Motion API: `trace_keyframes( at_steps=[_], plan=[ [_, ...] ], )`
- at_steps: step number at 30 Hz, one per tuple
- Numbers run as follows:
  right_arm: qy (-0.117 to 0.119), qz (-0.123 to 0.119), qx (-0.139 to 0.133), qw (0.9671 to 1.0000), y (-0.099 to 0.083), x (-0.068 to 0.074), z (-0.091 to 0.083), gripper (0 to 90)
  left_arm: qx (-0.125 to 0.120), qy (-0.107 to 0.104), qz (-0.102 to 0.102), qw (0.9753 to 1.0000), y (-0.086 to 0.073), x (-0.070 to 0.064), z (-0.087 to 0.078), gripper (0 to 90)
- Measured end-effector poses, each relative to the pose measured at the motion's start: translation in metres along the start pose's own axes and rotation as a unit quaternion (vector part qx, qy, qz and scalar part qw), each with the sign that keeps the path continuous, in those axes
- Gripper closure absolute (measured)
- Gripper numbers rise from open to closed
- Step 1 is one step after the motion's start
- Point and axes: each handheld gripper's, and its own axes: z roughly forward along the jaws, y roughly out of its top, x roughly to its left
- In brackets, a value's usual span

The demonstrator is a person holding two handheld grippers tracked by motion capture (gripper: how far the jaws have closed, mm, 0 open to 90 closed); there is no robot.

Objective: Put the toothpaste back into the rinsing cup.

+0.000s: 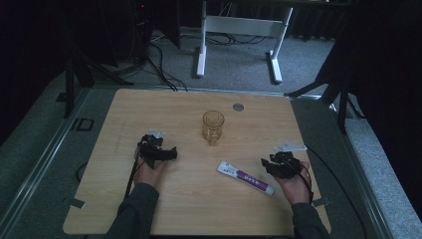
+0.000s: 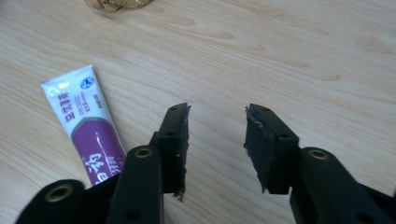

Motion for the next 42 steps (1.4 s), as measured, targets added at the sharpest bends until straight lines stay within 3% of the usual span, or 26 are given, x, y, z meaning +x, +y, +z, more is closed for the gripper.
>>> trace_keyframes(
  at_steps=[8, 15, 42],
  plan=[
    [-0.003, -0.042, 0.019, 0.9989, 0.003, -0.006, -0.011, 56.7, 0.000, 0.000, 0.001, 1.0000, 0.000, 0.000, 0.000, 4.8],
    [-0.008, -0.047, 0.032, 0.9983, 0.006, -0.011, -0.015, 55.3, 0.001, 0.000, 0.001, 1.0000, 0.001, 0.000, 0.000, 4.8],
    [0.000, -0.071, 0.038, 0.9967, 0.012, -0.006, -0.015, 50.9, 0.000, 0.000, 0.001, 1.0000, 0.001, 0.000, 0.001, 4.8]
  ],
)
